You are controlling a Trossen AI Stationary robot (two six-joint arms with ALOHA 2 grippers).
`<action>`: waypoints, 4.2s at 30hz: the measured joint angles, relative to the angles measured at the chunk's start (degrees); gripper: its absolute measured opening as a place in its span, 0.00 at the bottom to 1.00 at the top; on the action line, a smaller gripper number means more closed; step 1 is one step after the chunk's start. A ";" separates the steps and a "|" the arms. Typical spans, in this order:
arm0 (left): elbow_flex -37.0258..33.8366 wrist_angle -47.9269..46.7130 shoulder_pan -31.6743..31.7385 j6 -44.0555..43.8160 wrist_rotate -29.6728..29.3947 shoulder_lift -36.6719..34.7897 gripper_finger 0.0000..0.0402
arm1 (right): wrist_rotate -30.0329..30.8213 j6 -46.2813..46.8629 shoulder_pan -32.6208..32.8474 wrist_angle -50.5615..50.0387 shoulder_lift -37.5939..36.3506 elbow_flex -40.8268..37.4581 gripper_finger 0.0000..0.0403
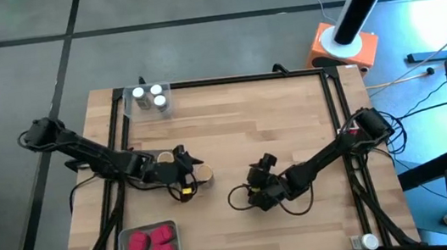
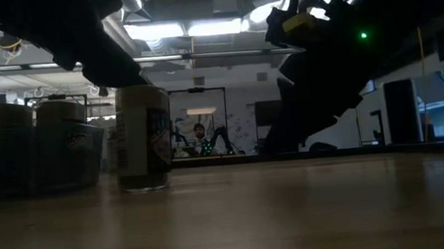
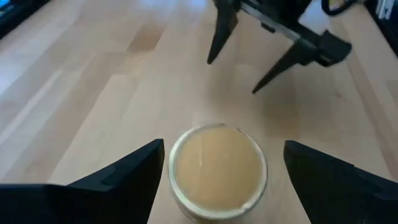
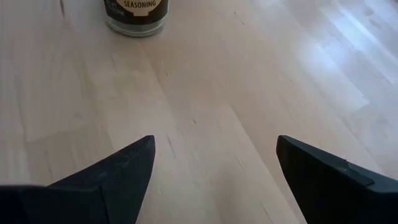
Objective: Sort spices by type
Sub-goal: Put the brown spice bottle into the black bin
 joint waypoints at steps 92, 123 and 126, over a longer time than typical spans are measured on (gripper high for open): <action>4.89 -50.66 -18.05 -29.57 -15.16 -22.59 0.64 | 9.22 -1.69 -0.53 1.29 0.02 -0.02 0.83; -2.45 -35.77 -18.15 -24.46 -19.24 -13.61 0.67 | 7.30 -1.54 -0.80 1.68 0.04 -0.02 0.83; -3.00 -35.63 -18.16 -24.47 -19.26 -13.62 0.72 | 6.88 -1.54 -0.76 1.66 0.04 -0.02 0.83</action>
